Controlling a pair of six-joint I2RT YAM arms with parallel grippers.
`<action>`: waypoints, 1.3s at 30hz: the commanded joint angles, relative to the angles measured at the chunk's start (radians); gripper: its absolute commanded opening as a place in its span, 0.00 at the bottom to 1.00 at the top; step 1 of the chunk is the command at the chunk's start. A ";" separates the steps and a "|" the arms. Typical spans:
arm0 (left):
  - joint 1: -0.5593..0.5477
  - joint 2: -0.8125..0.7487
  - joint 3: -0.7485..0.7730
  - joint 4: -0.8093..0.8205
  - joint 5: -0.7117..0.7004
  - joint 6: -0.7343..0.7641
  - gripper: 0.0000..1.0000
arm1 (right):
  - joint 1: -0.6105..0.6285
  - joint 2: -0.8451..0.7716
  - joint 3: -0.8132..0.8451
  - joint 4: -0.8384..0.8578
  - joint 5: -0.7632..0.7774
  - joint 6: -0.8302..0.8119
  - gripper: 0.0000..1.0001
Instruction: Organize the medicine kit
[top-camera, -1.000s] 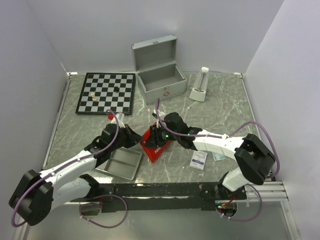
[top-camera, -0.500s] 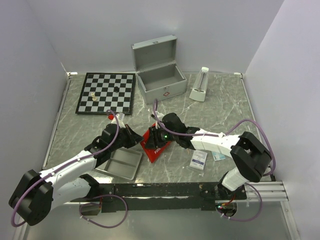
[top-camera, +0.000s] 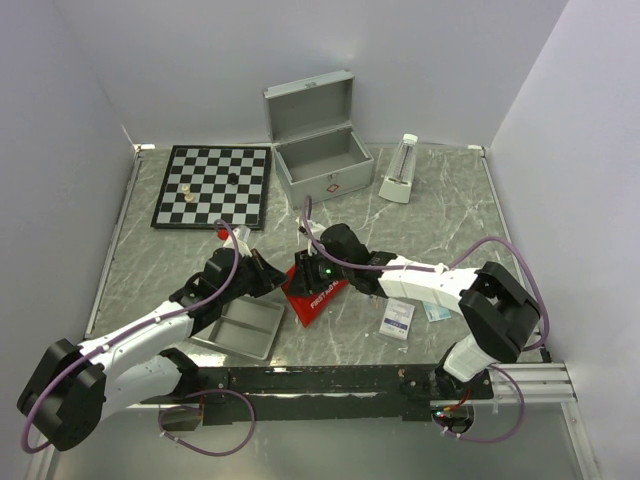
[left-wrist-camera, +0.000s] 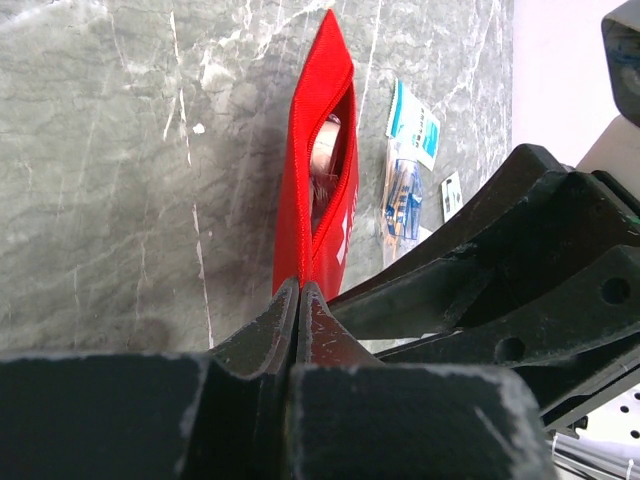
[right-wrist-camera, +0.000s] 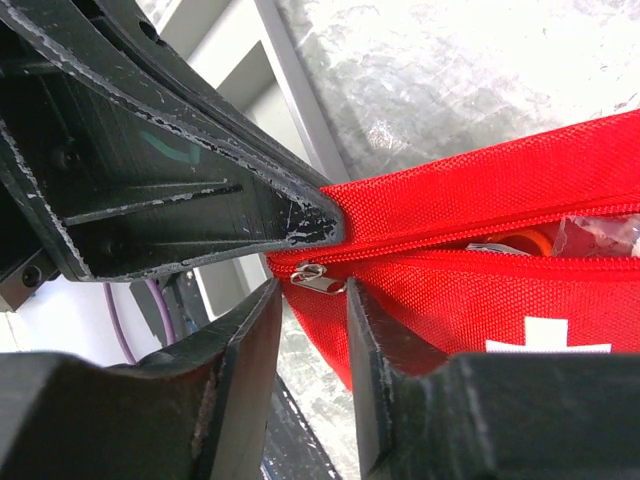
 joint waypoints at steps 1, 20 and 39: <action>-0.006 -0.011 0.003 0.053 0.004 -0.002 0.01 | 0.013 0.015 0.042 0.020 -0.016 0.004 0.37; -0.009 -0.019 0.009 0.040 0.000 0.009 0.01 | 0.011 -0.030 0.017 -0.043 0.097 -0.020 0.04; -0.009 -0.075 0.005 0.030 0.004 0.041 0.01 | -0.015 -0.114 0.055 -0.293 0.406 -0.121 0.00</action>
